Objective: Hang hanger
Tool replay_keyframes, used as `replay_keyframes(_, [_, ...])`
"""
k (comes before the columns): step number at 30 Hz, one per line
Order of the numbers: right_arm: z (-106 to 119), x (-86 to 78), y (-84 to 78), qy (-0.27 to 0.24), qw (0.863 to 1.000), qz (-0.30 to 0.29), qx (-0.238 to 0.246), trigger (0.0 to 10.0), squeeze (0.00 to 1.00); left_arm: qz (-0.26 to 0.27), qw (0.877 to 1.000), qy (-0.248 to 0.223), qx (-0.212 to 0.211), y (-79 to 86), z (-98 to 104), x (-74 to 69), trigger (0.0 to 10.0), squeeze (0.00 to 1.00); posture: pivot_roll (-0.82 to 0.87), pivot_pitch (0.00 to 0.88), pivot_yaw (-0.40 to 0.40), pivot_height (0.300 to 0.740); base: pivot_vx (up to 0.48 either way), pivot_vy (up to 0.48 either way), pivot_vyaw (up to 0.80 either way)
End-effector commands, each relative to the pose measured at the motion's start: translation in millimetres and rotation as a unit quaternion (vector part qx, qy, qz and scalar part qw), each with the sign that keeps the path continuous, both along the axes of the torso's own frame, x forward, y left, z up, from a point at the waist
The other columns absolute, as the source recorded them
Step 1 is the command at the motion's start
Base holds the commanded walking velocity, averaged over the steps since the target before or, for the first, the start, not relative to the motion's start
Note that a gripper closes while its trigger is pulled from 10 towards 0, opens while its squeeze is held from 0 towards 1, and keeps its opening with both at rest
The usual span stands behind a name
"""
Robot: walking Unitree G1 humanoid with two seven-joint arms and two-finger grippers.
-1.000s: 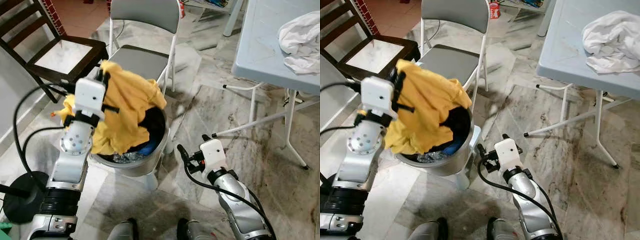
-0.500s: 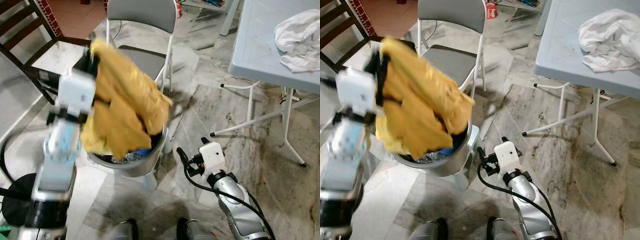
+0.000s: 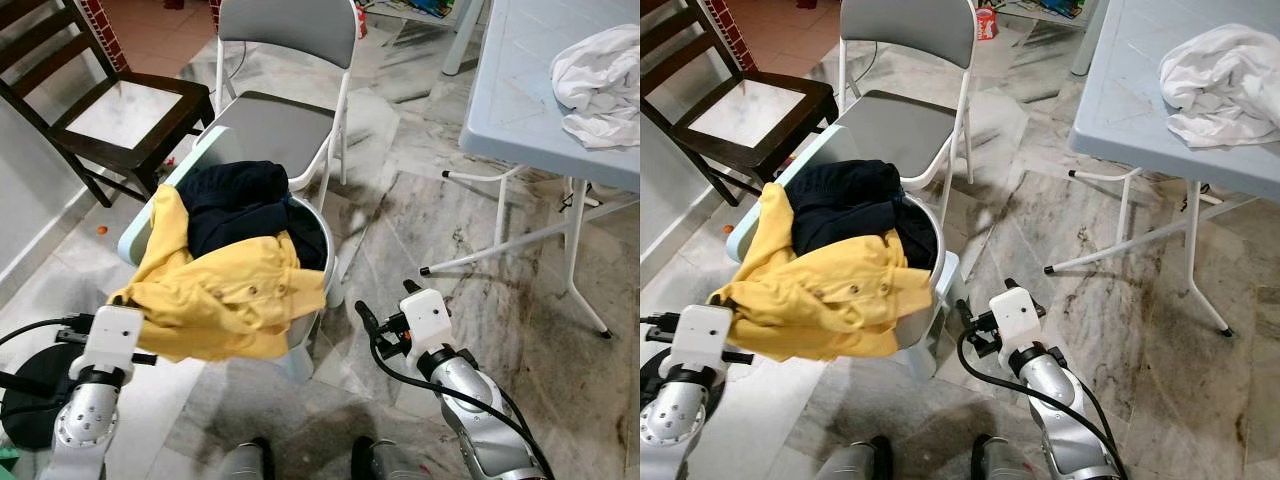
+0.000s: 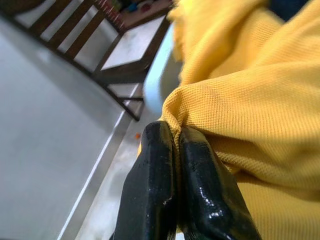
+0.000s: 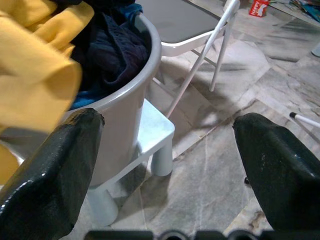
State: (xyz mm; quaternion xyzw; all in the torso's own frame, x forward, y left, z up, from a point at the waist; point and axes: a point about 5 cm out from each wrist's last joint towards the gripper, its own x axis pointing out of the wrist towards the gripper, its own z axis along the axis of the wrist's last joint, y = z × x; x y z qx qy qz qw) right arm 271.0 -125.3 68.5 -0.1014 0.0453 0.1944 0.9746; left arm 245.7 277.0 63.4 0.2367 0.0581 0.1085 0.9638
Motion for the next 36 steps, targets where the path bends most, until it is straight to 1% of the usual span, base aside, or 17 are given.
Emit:
replay_keyframes(1, [-2.5, -2.5, 2.1, 0.007, 1.0, 0.007, -0.001, 10.0, 0.0, 0.043, 0.999, 0.003, 0.003, 18.4, -0.1, -4.4, 0.0, 0.0, 0.04, 0.227, -0.005, 0.74, 0.0, 0.0, 0.0])
replay_keyframes(3, [-1.9, -1.9, 1.8, 0.007, 1.0, 0.007, -0.001, 10.0, 0.0, 0.055, 0.998, -0.002, 0.001, 23.5, 2.9, 0.5, 0.0, 0.0, 0.04, 0.227, -0.005, 0.74, 0.0, 0.0, 0.0])
replay_keyframes(5, [-1.8, -1.6, 1.5, 0.007, 1.0, 0.006, -0.001, 10.0, 0.0, 0.061, 0.998, -0.011, -0.006, 25.3, 9.3, 11.4, 0.0, 0.0, 0.04, 0.227, -0.005, 0.74, 0.0, 0.0, 0.0])
replay_keyframes(6, [-1.8, -1.6, 1.5, 0.007, 1.0, 0.006, -0.001, 10.0, 0.0, 0.061, 0.998, -0.011, -0.006, 25.3, 9.3, 11.4, 0.0, 0.0, 0.04, 0.227, -0.005, 0.74, 0.0, 0.0, 0.0])
replay_keyframes(9, [-2.2, -2.3, 2.1, 0.007, 1.0, 0.006, -0.002, 10.0, 0.0, 0.055, 0.998, -0.032, -0.026, 23.1, 19.9, 29.9, 0.0, 0.0, 0.04, 0.225, 0.0, 0.74, 0.0, 0.0, 0.0])
replay_keyframes(12, [-2.6, -2.8, 1.9, 0.007, 1.0, 0.004, -0.002, 10.0, 0.0, 0.056, 0.997, -0.035, -0.031, 22.5, 23.4, 37.6, 0.0, 0.0, 0.03, 0.223, 0.003, 0.74, 0.0, 0.0, 0.0])
replay_keyframes(14, [-2.8, -3.4, 1.6, 0.007, 1.0, 0.002, -0.001, 10.0, 0.0, 0.059, 0.996, -0.039, -0.047, 21.5, 28.0, 46.8, 0.0, 0.0, 0.02, 0.22, 0.007, 0.74, 0.0, 0.0, 0.0])
replay_keyframes(15, [-3.1, -3.9, 1.1, 0.007, 1.0, 0.001, -0.002, 10.0, 0.0, 0.051, 0.996, -0.051, -0.056, 18.1, 35.7, 55.4, 0.0, 0.0, 0.02, 0.22, 0.007, 0.74, 0.0, 0.0, 0.0])
replay_keyframes(16, [-3.1, -3.9, 1.1, 0.007, 1.0, 0.001, -0.002, 10.0, 0.0, 0.051, 0.996, -0.051, -0.056, 18.1, 35.7, 55.4, 0.0, 0.0, 0.02, 0.22, 0.007, 0.74, 0.0, 0.0, 0.0])
replay_keyframes(18, [-3.3, -4.0, 0.8, 0.007, 1.0, -0.001, -0.002, 10.0, 0.0, 0.038, 0.994, -0.082, -0.055, 13.2, 52.6, 67.8, 0.0, 0.0, 0.02, 0.218, 0.01, 0.74, 0.0, 0.0, 0.0])
replay_keyframes(20, [-3.5, -4.0, 0.6, 0.007, 1.0, -0.003, -0.002, 10.0, 0.0, 0.023, 0.99, -0.132, -0.044, 7.8, 79.1, 80.1, 0.0, 0.0, 0.02, 0.215, 0.012, 0.74, 0.0, 0.0, 0.0])
replay_keyframes(21, [-3.5, -3.9, 0.6, 0.007, 1.0, -0.004, -0.002, 10.0, 0.0, 0.012, 0.986, -0.166, -0.033, 3.9, 97.2, 86.3, 0.0, 0.0, 0.02, 0.215, 0.012, 0.74, 0.0, 0.0, 0.0])
replay_keyframes(22, [-3.5, -4.0, 0.7, 0.007, 1.0, -0.004, -0.002, 10.0, 0.0, 0.006, 0.983, -0.182, -0.028, 1.8, 106.0, 88.8, 0.0, 0.0, 0.02, 0.215, 0.012, 0.74, 0.0, 0.0, 0.0])
replay_keyframes(23, [-3.7, -3.8, 0.5, 0.007, 1.0, -0.004, -0.002, 10.0, 0.0, -0.008, 0.977, -0.214, -0.015, -3.3, 123.8, 93.3, 0.0, 0.0, 0.02, 0.214, 0.013, 0.74, 0.0, 0.0, 0.0])
replay_keyframes(26, [-4.0, -3.5, 0.3, 0.008, 1.0, -0.005, -0.002, 10.0, 0.0, -0.019, 0.97, -0.243, -0.005, -8.6, 140.6, 97.3, 0.0, 0.0, 0.02, 0.214, 0.014, 0.74, 0.0, 0.0, 0.0])
replay_keyframes(30, [-4.6, -3.4, 2.3, 0.007, 1.0, -0.006, -0.002, 10.0, 0.0, -0.042, 0.959, -0.279, -0.014, -17.7, 164.9, 106.1, 0.0, 0.0, 0.02, 0.214, 0.016, 0.74, 0.0, 0.0, 0.0])
replay_keyframes(36, [-3.8, -1.7, 6.9, 0.005, 1.0, -0.003, -0.001, 10.0, 0.0, -0.064, 0.957, -0.282, -0.029, -34.3, 180.4, 126.0, 0.0, 0.0, 0.02, 0.212, 0.018, 0.74, 0.0, 0.0, 0.0])
